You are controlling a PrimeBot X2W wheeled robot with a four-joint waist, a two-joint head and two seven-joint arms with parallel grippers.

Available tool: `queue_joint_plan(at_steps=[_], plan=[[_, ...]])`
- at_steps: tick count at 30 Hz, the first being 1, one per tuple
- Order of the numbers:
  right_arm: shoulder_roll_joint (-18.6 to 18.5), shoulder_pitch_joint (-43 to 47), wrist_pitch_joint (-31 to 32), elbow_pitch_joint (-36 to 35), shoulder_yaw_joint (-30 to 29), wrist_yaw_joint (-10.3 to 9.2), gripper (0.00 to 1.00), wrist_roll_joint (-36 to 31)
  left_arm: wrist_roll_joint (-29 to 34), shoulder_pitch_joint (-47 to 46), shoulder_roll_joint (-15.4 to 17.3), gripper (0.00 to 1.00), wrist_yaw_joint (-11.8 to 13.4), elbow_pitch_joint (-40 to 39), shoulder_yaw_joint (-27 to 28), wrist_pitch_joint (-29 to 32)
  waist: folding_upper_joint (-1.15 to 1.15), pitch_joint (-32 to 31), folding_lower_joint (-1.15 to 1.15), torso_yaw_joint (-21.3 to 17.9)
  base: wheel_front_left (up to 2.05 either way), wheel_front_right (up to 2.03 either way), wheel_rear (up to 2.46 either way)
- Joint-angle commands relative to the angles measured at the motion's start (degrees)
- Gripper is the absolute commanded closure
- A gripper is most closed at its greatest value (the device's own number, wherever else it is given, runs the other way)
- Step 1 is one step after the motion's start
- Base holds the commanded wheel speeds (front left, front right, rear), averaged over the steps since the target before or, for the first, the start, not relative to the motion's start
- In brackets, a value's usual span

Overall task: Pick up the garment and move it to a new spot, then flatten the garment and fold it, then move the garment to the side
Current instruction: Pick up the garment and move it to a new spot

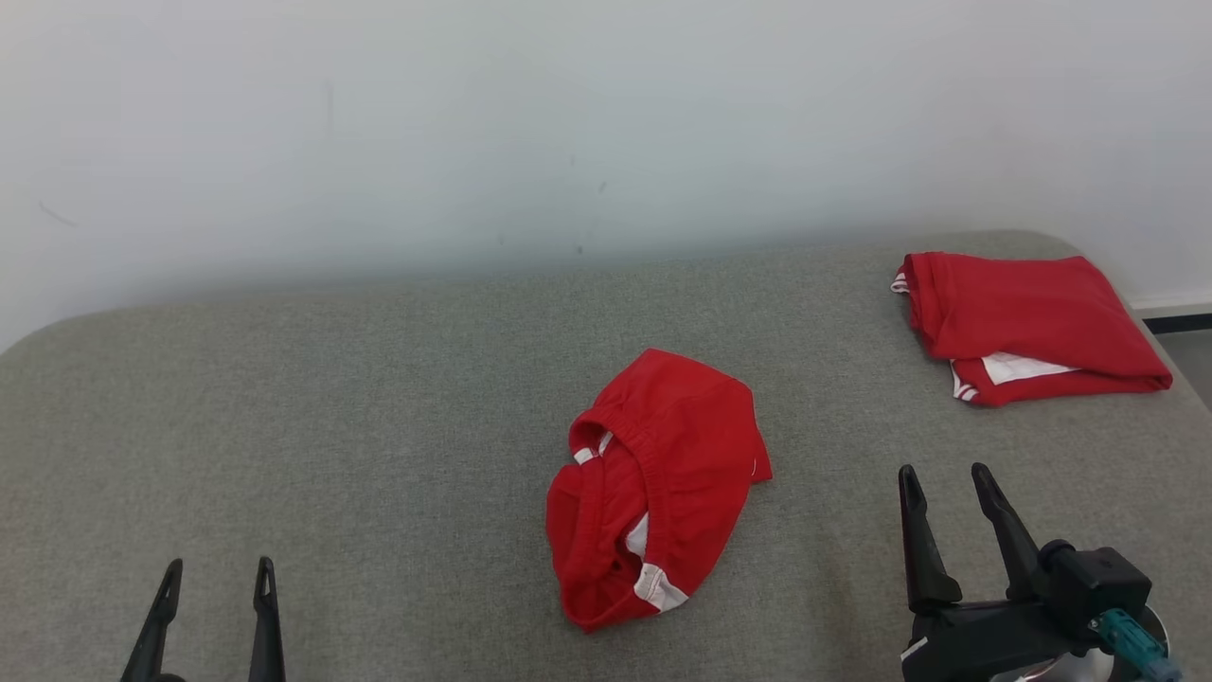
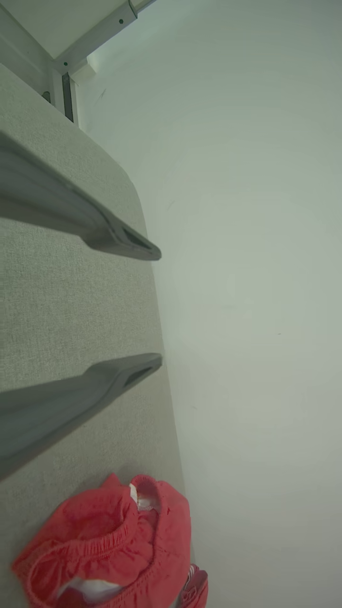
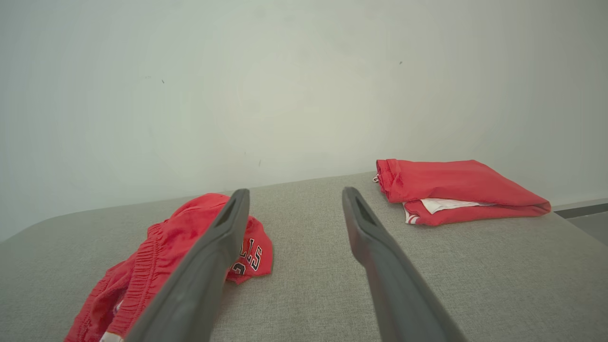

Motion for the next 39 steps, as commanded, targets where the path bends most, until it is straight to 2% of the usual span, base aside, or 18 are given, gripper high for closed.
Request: queue_joint_plan(at_steps=[1,16,39], plan=[[0.1,0.6,0.1,-0.3,0.0,-0.11,0.00,-0.4,0.3,-0.2,0.3,0.00,0.3,0.1,-0.2,0.2,0.00,0.0,0.00,0.0,0.00,0.00,0.00],[0.1,1.8,1.5,-1.3,0.2,-0.12,0.00,-0.9,-0.4,0.3,0.8,0.00,0.2,-0.6,-1.5,3.5,0.00,-0.5,0.00,0.4,0.00,0.00,0.00],[0.1,2.3,2.8,-2.2,0.5,-0.12,0.00,-1.5,-1.6,0.4,1.3,0.00,0.7,-0.2,-2.2,3.2,0.00,-0.6,0.00,0.4,0.00,0.00,0.00]])
